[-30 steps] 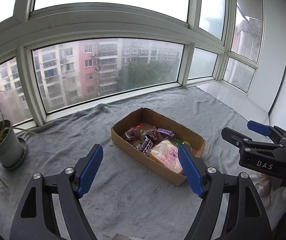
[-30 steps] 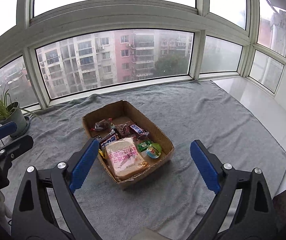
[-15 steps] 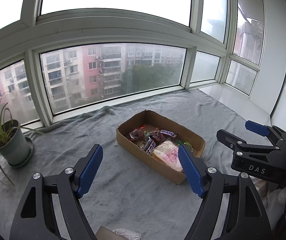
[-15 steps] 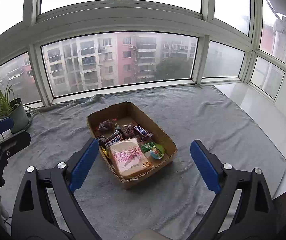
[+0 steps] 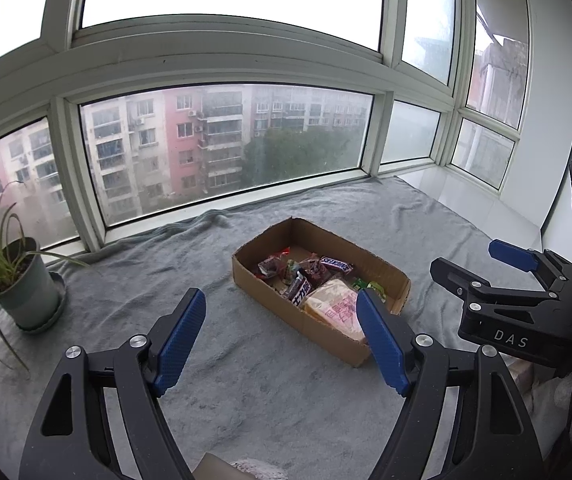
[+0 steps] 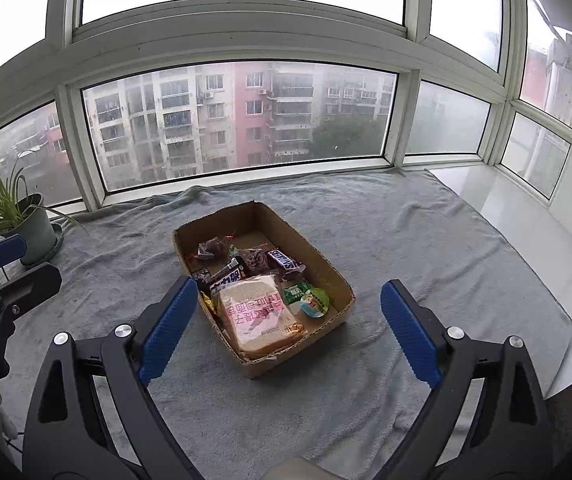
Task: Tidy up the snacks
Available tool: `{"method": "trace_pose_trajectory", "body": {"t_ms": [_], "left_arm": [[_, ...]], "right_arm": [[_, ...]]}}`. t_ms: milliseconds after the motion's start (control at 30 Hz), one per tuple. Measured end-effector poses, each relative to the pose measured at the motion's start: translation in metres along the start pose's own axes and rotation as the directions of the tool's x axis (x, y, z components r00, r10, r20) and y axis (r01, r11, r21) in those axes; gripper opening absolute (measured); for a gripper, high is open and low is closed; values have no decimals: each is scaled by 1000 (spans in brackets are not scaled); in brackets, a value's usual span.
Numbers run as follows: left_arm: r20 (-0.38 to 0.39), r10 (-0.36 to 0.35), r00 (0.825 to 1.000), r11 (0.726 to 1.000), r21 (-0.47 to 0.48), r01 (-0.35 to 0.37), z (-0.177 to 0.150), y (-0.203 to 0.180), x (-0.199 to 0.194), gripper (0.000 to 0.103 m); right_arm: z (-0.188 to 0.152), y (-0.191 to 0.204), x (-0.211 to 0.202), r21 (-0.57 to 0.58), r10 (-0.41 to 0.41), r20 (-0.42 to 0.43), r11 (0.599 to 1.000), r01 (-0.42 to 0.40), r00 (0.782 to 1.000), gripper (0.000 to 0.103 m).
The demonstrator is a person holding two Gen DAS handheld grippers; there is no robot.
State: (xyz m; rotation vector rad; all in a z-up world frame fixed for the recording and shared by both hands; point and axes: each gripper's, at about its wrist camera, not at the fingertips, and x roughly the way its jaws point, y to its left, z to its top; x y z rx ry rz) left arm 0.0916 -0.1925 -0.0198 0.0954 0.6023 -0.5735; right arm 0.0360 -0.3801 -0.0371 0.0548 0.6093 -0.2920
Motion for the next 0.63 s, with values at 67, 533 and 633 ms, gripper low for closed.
{"method": "trace_pose_trajectory", "body": {"t_ms": [67, 533, 633], "left_arm": [[0, 0, 1000, 1000, -1, 0, 0, 0, 0, 78], [0, 5, 1000, 1000, -8, -5, -3, 2, 1, 78], [-2, 5, 1000, 1000, -6, -5, -3, 2, 1, 78]], "right_arm": [[0, 1, 0, -1, 0, 1, 1000, 0, 1000, 95], [-2, 2, 2, -2, 1, -5, 1000, -1, 1000, 95], [-3, 3, 2, -4, 1, -5, 1000, -1, 1000, 95]]}}
